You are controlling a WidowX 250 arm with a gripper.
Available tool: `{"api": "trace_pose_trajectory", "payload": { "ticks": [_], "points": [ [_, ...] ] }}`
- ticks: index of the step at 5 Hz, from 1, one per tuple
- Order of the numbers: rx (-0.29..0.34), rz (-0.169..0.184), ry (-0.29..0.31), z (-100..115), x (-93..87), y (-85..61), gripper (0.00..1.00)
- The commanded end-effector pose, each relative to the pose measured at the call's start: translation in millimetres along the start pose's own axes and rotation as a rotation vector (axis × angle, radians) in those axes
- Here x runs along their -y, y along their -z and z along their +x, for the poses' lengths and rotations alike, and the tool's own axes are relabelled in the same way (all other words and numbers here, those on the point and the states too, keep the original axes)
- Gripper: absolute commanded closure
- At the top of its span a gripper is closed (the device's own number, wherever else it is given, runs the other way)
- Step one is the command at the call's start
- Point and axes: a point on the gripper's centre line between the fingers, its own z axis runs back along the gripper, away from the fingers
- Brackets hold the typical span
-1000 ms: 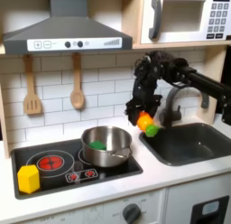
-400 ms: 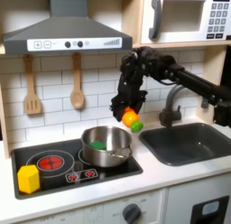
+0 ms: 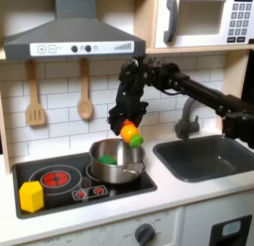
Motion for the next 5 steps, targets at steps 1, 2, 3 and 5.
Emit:
{"api": "trace_pose_trajectory", "payload": {
  "ticks": [1, 2, 3, 5],
  "points": [
    [-0.031, 0.016, -0.005, -5.0, -7.2, 12.2, 1.0],
    [-0.04, 0.021, -0.003, -7.3, -4.8, 13.5, 1.0],
    [-0.067, 0.029, -0.004, -12.4, -6.2, 21.0, 1.0],
    [-0.076, 0.047, -0.01, -12.7, -12.4, 19.2, 0.0]
  ]
}}
